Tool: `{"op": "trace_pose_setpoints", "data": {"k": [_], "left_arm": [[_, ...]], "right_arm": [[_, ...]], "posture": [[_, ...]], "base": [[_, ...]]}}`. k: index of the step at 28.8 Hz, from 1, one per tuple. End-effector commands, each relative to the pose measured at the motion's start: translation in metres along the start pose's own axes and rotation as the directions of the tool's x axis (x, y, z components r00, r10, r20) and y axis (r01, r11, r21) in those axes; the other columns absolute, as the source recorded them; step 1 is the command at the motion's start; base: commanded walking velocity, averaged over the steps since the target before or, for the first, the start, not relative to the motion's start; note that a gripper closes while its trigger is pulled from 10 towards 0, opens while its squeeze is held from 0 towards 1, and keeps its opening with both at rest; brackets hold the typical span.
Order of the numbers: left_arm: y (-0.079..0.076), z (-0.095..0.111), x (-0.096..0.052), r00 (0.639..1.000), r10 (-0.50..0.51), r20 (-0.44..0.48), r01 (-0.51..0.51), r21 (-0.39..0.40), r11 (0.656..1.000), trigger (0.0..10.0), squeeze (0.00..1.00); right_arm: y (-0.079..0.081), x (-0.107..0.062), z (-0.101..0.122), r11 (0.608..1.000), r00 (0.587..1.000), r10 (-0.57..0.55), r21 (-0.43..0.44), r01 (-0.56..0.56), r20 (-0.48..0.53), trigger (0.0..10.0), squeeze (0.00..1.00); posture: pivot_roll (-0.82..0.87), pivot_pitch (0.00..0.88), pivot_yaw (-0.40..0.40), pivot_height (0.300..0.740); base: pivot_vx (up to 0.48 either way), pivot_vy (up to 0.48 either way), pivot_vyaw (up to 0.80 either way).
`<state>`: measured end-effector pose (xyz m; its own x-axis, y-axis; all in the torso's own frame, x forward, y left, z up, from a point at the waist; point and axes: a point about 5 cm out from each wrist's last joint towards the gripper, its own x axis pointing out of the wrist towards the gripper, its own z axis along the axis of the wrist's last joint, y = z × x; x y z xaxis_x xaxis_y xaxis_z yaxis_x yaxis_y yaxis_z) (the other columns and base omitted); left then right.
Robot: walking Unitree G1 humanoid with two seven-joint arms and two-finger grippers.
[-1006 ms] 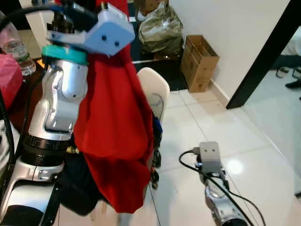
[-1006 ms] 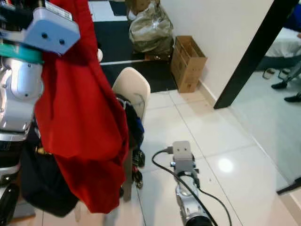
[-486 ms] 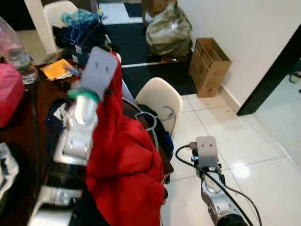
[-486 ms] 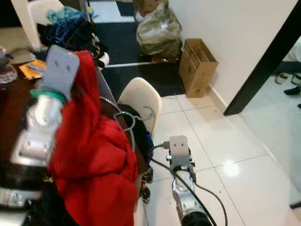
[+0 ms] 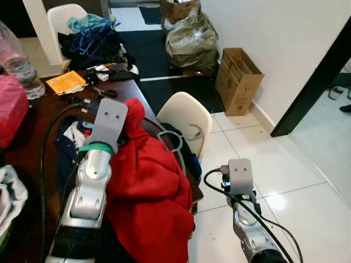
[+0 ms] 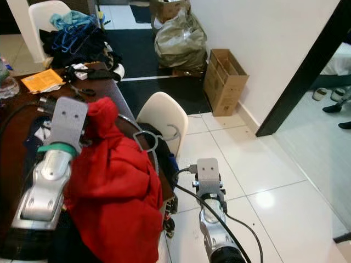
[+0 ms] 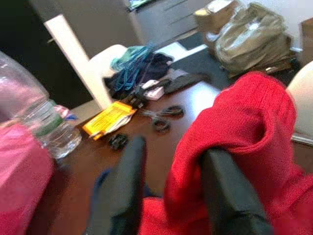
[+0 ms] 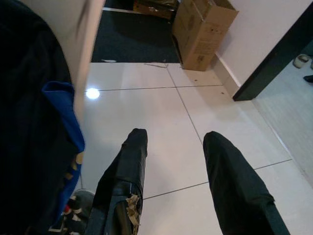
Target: Hang hanger
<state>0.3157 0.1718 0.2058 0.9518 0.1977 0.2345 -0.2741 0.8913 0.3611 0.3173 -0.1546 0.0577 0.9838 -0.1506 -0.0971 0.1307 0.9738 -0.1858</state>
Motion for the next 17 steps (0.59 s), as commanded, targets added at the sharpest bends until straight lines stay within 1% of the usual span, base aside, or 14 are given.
{"op": "trace_pose_setpoints", "data": {"k": [1, 2, 3, 4, 5, 8, 9, 10, 12, 13, 14, 15, 16, 17], "left_arm": [[0.002, 0.001, -0.004, 1.0, 0.024, -0.01, -0.024, 0.0, 1.0, 10.0, 1.0], [0.002, -0.007, -0.015, 0.997, 0.001, -0.071, -0.004, -0.043, 0.999, 10.0, 1.0], [0.002, -0.007, -0.015, 0.997, 0.001, -0.071, -0.004, -0.043, 0.999, 10.0, 1.0], [0.0, -0.015, -0.027, 0.989, -0.04, -0.142, 0.027, -0.088, 0.996, 10.0, 1.0], [0.0, -0.015, -0.027, 0.989, -0.04, -0.142, 0.027, -0.088, 0.996, 10.0, 1.0], [-0.004, -0.025, -0.052, 0.951, -0.156, -0.268, 0.093, -0.233, 0.968, 10.0, 1.0], [-0.004, -0.025, -0.052, 0.951, -0.156, -0.268, 0.093, -0.233, 0.968, 10.0, 1.0], [-0.005, -0.024, -0.055, 0.944, -0.18, -0.276, 0.102, -0.274, 0.956, 10.0, 1.0], [-0.002, -0.018, -0.052, 0.957, -0.164, -0.237, 0.104, -0.247, 0.964, 10.0, 0.98], [0.004, -0.007, -0.047, 0.981, -0.114, -0.156, 0.085, -0.182, 0.98, 10.0, 0.0], [0.004, -0.007, -0.047, 0.981, -0.114, -0.156, 0.085, -0.182, 0.98, 10.0, 0.0], [0.008, 0.001, -0.044, 0.993, -0.078, -0.091, 0.066, -0.129, 0.989, 10.0, 0.0], [0.014, 0.018, -0.04, 0.999, -0.02, 0.033, 0.022, -0.039, 0.999, 10.0, 0.0], [0.017, 0.034, -0.038, 0.986, 0.011, 0.165, -0.017, 0.039, 0.999, 10.0, 0.0]], "right_arm": [[0.0, -0.003, -0.006, 1.0, 1.0, 0.003, 0.003, -0.003, -0.021, 10.0, 0.0], [0.0, -0.002, -0.006, 1.0, 1.0, 0.007, 0.002, -0.007, -0.018, 10.0, 0.0], [0.0, -0.002, -0.006, 1.0, 1.0, 0.007, 0.002, -0.007, -0.018, 10.0, 0.0], [0.0, -0.002, -0.005, 1.0, 1.0, 0.011, 0.001, -0.011, -0.014, 10.0, 0.0], [0.0, -0.002, -0.005, 1.0, 1.0, 0.011, 0.001, -0.011, -0.014, 10.0, 0.0], [-0.001, 0.0, -0.002, 1.0, 1.0, 0.02, 0.002, -0.02, -0.004, 10.0, 0.0], [-0.001, 0.0, -0.002, 1.0, 1.0, 0.02, 0.002, -0.02, -0.004, 10.0, 0.0], [-0.001, 0.0, -0.002, 1.0, 1.0, 0.022, 0.002, -0.022, -0.002, 10.0, 0.0], [0.001, 0.0, -0.001, 1.0, 1.0, 0.028, 0.001, -0.028, -0.001, 10.0, 0.0], [0.002, 0.001, 0.0, 0.999, 0.999, 0.036, 0.001, -0.036, 0.001, 10.0, 0.0], [0.002, 0.001, 0.0, 0.999, 0.999, 0.036, 0.001, -0.036, 0.001, 10.0, 0.0], [0.003, 0.001, 0.0, 0.999, 0.999, 0.04, 0.001, -0.04, 0.002, 10.0, 0.0], [0.004, 0.001, 0.0, 0.999, 0.999, 0.046, 0.003, -0.046, 0.005, 10.0, 0.0], [0.006, 0.001, 0.001, 0.999, 0.999, 0.052, 0.005, -0.052, 0.008, 10.0, 0.0]], "posture": [[0.07, 0.092, 0.023, 0.74], [0.07, 0.092, 0.021, 0.74], [0.07, 0.092, 0.021, 0.74], [0.07, 0.092, 0.018, 0.74], [0.07, 0.092, 0.018, 0.74], [0.07, 0.091, 0.012, 0.74], [0.07, 0.091, 0.012, 0.74], [0.07, 0.091, 0.012, 0.74], [0.08, 0.091, 0.009, 0.74], [0.08, 0.091, 0.006, 0.74], [0.08, 0.091, 0.006, 0.74], [0.08, 0.091, 0.006, 0.74], [0.08, 0.089, 0.001, 0.74], [0.08, 0.089, 0.001, 0.74]], "base": [[0.0, 0.0, 0.0], [0.0, 0.0, 0.0], [0.0, 0.0, 0.0], [0.0, 0.0, 0.0], [0.0, 0.0, 0.0], [0.0, 0.0, 0.0], [0.0, 0.0, 0.0], [0.0, 0.0, 0.0], [0.0, 0.0, 0.0], [0.0, 0.0, 0.0], [0.0, 0.0, 0.0], [0.0, 0.0, 0.0], [0.0, 0.0, 0.0], [0.0, 0.0, 0.0]]}}
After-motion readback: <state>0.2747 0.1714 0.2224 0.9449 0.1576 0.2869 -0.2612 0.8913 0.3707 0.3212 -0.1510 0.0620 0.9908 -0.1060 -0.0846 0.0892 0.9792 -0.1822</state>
